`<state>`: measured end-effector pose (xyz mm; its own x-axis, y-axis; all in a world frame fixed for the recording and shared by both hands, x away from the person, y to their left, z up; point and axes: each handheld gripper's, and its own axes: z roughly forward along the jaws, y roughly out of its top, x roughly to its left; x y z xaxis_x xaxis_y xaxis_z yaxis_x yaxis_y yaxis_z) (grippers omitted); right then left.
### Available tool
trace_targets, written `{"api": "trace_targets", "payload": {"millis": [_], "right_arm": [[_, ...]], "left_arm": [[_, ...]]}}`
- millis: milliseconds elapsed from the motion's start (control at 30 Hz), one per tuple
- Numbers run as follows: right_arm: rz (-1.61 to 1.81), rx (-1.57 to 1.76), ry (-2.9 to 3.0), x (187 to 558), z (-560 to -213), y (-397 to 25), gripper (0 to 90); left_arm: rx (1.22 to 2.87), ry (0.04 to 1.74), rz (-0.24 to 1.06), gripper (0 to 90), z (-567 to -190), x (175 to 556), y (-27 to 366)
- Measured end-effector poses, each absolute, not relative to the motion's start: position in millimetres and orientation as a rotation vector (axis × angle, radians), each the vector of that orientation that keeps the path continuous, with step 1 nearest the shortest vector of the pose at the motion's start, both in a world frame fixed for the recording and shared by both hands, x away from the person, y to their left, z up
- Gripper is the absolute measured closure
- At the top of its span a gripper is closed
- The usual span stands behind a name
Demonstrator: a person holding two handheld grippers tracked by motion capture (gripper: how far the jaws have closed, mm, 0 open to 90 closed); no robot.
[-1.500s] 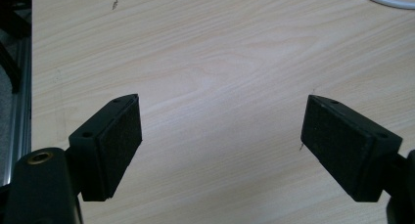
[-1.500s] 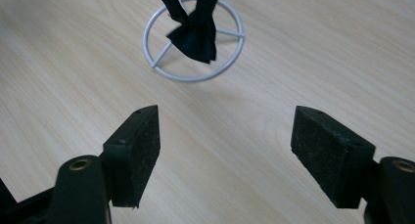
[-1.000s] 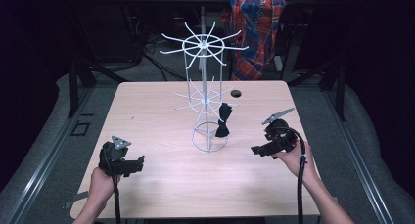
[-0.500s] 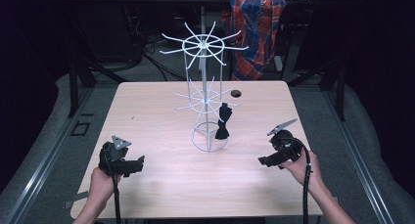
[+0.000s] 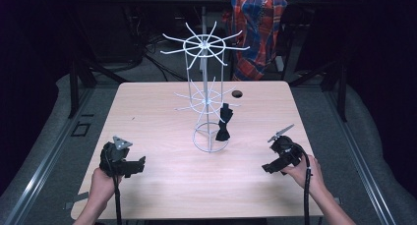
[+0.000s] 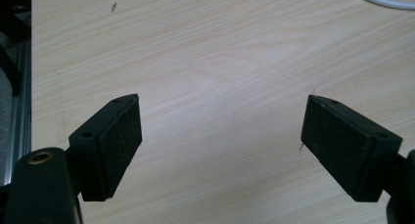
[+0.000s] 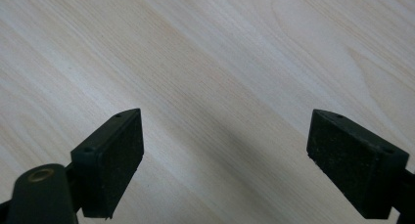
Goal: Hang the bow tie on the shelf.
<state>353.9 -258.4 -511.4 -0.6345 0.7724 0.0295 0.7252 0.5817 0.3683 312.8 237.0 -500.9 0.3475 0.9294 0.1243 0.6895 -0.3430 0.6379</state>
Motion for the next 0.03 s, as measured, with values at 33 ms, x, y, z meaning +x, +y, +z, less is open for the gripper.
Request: {"api": "trace_targets", "payload": {"millis": [33], "right_arm": [[0.523, 1.271, 2.678, 354.4, -511.9, -258.6, 12.1]], "left_arm": [[2.136, 1.410, 0.662, 15.5, -500.7, 312.8, 236.8]]}}
